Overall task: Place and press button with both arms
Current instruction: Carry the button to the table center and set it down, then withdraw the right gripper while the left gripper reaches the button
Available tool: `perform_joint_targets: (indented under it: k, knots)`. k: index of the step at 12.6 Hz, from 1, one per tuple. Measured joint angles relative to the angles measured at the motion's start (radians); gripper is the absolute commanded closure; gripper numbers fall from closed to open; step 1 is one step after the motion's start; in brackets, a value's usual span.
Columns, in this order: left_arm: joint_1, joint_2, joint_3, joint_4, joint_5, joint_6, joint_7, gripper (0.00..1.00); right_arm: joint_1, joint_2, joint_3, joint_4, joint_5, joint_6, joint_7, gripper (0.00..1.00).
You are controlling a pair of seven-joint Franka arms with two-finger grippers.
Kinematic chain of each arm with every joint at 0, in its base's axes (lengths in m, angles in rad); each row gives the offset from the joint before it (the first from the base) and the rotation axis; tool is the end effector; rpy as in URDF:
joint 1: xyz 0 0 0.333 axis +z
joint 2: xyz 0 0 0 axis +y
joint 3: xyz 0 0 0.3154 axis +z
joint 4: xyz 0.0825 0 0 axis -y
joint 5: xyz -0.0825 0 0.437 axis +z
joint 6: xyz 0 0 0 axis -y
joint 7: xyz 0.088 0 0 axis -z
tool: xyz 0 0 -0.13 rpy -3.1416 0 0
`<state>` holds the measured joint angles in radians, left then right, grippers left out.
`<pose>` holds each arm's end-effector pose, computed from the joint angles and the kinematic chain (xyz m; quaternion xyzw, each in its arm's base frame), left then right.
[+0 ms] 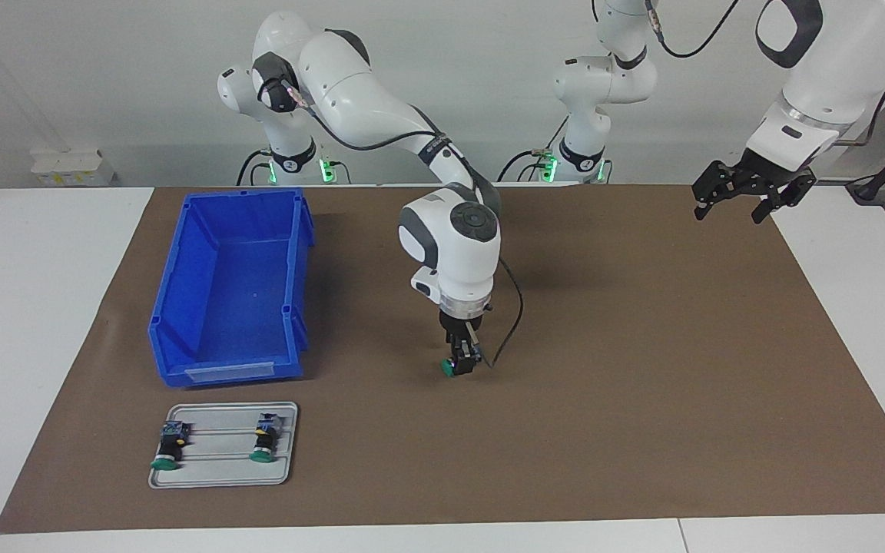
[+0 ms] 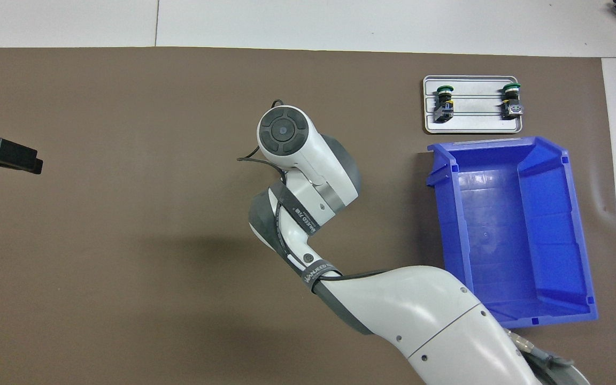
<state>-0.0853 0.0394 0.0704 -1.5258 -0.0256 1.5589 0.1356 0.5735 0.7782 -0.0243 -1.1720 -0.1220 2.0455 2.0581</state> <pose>0.6184 -0.0133 0.5994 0.9971 -0.0753 -0.0024 0.0116 0.6989 0.4229 0.2943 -0.7460 0.6612 -0.0741 0.0291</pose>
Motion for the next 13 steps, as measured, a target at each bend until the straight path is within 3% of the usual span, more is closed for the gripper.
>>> perform_joint_targets:
  k: [4,9,13]
  knots:
    - [-0.002,0.0,-0.015,0.0,-0.011,0.027,0.17,0.0,-0.12,-0.083,-0.004,0.034,0.05,-0.146,-0.297,0.25]
    - [-0.019,0.016,-0.034,-0.003,-0.079,0.111,0.455,0.0,-0.332,-0.275,-0.003,0.04,0.091,-0.424,-0.907,0.35]
    - [-0.088,0.093,-0.04,-0.007,-0.13,0.196,0.611,0.0,-0.479,-0.384,-0.004,0.004,0.117,-0.516,-1.416,0.38]
